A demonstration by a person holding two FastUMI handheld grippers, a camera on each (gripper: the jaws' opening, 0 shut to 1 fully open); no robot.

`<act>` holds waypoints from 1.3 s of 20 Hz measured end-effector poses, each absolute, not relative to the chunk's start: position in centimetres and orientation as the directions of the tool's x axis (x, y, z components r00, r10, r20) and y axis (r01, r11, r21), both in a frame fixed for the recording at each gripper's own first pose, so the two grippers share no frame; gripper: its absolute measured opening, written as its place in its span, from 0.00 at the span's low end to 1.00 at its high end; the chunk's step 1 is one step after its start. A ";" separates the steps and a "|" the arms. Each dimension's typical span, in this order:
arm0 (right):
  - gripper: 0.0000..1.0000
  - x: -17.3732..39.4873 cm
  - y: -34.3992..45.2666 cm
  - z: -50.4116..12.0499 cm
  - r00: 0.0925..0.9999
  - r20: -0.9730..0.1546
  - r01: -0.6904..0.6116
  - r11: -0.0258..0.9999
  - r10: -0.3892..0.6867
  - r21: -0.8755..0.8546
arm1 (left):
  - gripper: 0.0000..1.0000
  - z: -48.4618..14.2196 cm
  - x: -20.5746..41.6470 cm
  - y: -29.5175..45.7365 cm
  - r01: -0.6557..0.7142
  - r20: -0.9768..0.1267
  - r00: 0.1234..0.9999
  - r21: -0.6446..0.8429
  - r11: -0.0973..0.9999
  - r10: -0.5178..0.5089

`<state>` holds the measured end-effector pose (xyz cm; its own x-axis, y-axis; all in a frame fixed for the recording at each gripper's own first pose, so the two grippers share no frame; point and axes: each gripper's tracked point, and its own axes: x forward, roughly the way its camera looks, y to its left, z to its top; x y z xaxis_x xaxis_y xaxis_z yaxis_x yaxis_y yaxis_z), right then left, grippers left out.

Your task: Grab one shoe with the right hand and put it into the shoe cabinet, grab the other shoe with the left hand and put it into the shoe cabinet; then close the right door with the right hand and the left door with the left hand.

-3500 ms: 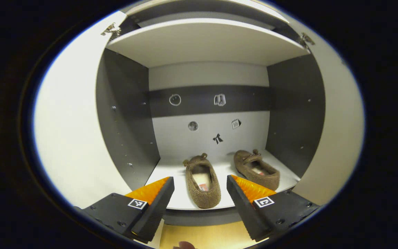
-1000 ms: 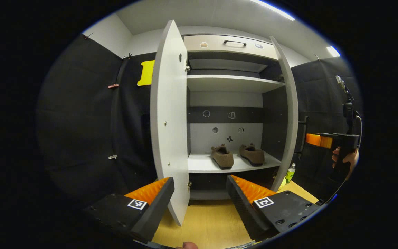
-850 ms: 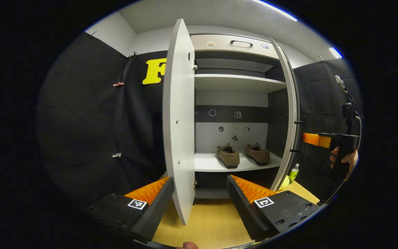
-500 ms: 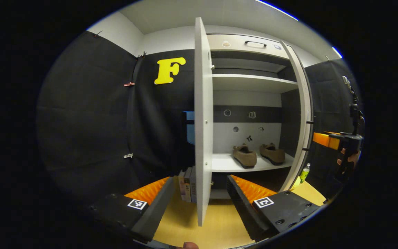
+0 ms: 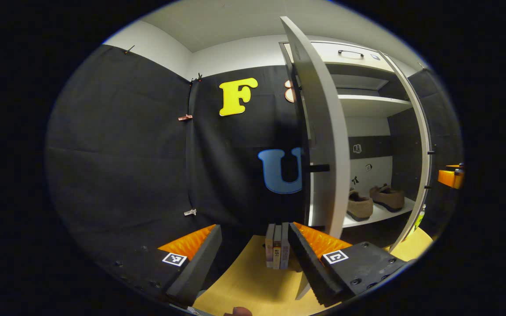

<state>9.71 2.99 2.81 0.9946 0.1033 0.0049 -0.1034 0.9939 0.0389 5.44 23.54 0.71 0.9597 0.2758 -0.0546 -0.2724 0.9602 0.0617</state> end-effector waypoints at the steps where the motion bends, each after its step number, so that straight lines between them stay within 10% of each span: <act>1: 0.98 9.5 3.2 2.7 0.994 0.000 -0.109 0.993 0.109 0.032 | 0.96 0.8 6.3 23.8 -0.270 -0.051 0.961 0.056 0.961 0.273; 26: 0.97 8.5 1.3 3.4 0.995 -0.012 -0.093 0.994 0.094 0.052 | 0.89 0.7 9.4 14.0 -0.122 -0.072 0.990 -0.027 0.992 0.120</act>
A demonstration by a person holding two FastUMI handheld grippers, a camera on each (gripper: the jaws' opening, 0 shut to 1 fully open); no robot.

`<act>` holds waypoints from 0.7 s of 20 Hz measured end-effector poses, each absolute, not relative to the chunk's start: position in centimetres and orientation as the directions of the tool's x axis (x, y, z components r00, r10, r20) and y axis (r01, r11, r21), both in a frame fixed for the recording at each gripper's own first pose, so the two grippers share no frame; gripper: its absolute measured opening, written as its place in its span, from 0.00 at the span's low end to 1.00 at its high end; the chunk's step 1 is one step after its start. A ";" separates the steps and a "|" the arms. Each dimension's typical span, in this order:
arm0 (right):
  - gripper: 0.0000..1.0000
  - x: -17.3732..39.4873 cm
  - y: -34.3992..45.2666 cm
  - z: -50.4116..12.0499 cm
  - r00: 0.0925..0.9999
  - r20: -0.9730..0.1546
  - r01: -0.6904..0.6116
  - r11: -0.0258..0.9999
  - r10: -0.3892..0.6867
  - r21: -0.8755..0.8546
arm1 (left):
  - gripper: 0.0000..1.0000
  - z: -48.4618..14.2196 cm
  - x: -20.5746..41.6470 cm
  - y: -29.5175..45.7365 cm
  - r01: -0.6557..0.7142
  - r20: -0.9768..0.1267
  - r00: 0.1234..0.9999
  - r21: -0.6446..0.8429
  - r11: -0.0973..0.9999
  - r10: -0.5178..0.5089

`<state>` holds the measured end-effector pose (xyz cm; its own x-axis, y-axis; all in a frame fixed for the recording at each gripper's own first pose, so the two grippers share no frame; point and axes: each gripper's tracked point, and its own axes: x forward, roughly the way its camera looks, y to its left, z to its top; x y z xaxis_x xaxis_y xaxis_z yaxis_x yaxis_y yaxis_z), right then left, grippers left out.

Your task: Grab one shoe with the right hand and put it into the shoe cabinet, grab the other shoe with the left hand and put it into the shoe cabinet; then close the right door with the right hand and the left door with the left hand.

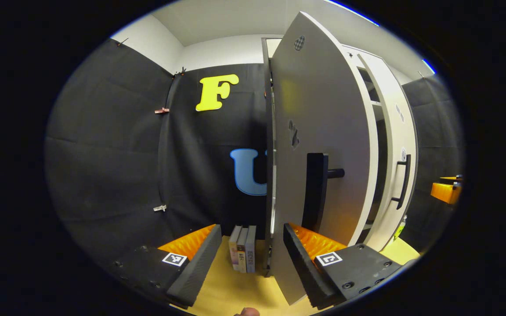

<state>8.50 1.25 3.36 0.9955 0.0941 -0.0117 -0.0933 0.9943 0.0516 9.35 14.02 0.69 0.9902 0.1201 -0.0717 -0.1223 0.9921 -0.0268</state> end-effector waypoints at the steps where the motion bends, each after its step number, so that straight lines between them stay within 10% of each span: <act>1: 0.97 8.5 1.1 3.3 0.996 -0.013 -0.091 0.994 0.092 0.055 | 0.89 0.7 9.6 13.3 -0.109 -0.072 0.992 -0.030 0.994 0.107; 14: 0.96 8.5 -1.3 3.6 0.998 -0.015 -0.062 0.996 0.063 0.062 | 0.93 0.4 13.5 3.4 0.044 -0.085 0.995 -0.036 0.998 -0.047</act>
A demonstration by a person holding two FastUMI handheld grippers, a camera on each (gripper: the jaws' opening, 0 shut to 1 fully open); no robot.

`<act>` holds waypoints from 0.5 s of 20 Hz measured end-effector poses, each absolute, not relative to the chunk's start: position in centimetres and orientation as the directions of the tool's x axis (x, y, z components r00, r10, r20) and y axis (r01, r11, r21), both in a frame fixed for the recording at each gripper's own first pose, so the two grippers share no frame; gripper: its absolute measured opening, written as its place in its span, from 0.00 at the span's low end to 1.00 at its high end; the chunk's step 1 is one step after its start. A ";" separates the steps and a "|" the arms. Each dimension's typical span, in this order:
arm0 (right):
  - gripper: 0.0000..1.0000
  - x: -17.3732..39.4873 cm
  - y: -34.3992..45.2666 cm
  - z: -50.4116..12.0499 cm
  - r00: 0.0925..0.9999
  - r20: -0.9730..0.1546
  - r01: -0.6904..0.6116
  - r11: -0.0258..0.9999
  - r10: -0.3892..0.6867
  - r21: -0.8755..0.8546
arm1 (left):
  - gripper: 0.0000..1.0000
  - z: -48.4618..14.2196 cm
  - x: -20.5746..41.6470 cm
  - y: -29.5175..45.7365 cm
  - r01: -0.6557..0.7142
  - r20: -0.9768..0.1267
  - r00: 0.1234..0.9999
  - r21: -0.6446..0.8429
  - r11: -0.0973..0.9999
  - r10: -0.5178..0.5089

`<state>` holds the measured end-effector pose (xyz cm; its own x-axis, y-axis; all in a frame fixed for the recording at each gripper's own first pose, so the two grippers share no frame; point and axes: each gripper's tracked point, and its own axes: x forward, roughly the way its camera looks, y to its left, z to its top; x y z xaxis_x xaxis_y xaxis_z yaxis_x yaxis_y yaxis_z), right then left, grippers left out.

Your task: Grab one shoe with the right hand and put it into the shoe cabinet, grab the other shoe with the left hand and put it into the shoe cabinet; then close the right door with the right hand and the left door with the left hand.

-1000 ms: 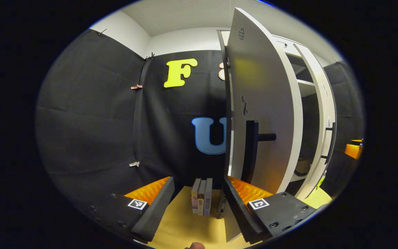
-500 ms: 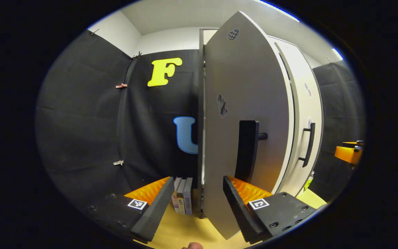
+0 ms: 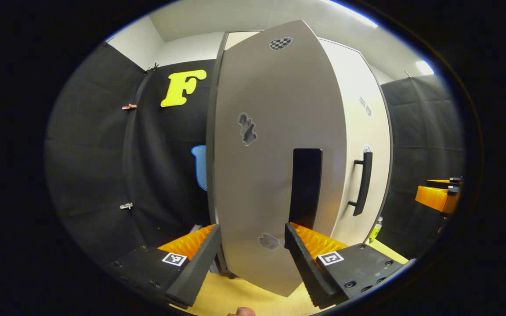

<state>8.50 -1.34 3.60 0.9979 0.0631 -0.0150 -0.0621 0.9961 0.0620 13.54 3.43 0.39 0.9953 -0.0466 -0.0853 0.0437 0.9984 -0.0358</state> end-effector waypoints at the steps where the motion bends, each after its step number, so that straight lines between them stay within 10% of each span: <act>1: 0.96 8.6 -1.3 3.5 0.998 -0.015 -0.061 0.996 0.062 0.062 | 0.93 0.5 13.9 3.0 0.044 -0.082 0.995 -0.044 0.998 -0.048; 10: 0.96 9.7 -0.5 3.1 0.997 -0.026 -0.075 0.995 0.077 0.061 | 0.93 0.5 16.7 0.7 0.063 -0.074 0.995 -0.057 0.996 -0.067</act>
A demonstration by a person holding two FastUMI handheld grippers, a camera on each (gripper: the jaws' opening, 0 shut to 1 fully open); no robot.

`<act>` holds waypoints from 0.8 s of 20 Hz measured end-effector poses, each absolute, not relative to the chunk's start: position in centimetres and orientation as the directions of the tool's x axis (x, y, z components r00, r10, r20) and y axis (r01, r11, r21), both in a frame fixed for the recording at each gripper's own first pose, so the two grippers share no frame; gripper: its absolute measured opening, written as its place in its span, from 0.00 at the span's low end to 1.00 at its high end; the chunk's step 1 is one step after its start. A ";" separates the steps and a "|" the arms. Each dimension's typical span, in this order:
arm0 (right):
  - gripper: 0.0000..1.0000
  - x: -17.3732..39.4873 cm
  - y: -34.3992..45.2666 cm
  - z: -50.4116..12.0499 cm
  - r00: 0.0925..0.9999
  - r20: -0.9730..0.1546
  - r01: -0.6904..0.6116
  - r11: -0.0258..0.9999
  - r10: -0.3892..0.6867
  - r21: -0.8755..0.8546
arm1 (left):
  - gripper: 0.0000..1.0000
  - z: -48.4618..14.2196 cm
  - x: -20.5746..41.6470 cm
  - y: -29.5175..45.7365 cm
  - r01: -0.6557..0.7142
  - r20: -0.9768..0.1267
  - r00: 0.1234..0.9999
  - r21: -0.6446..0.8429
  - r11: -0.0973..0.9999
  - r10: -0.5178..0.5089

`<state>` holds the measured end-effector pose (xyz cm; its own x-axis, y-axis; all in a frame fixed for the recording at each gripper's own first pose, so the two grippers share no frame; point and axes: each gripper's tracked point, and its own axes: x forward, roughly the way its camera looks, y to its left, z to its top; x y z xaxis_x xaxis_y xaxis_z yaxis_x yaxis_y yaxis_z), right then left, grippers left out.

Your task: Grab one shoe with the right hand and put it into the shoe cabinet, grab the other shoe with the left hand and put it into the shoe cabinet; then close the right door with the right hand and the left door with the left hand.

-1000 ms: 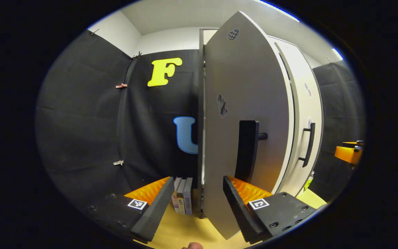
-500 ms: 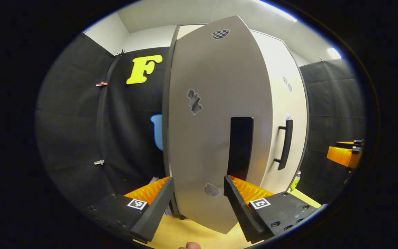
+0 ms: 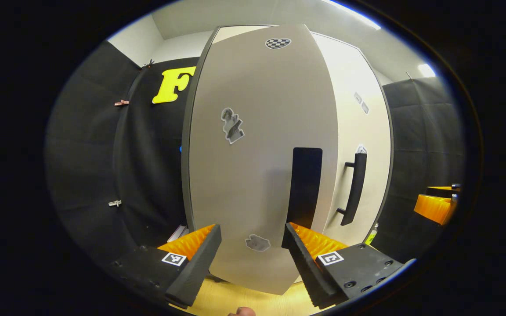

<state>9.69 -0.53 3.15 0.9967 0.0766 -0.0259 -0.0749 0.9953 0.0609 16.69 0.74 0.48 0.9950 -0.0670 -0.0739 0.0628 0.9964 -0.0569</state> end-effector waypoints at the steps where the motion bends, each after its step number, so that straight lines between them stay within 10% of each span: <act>1: 0.96 9.7 -0.5 3.1 0.997 -0.027 -0.075 0.995 0.077 0.059 | 0.93 0.5 16.7 0.8 0.063 -0.073 0.995 -0.058 0.996 -0.067; 16: 0.96 8.1 0.8 4.5 0.997 0.013 -0.080 0.995 0.080 0.059 | 0.94 1.8 12.0 1.5 0.062 -0.062 0.996 -0.045 0.997 -0.065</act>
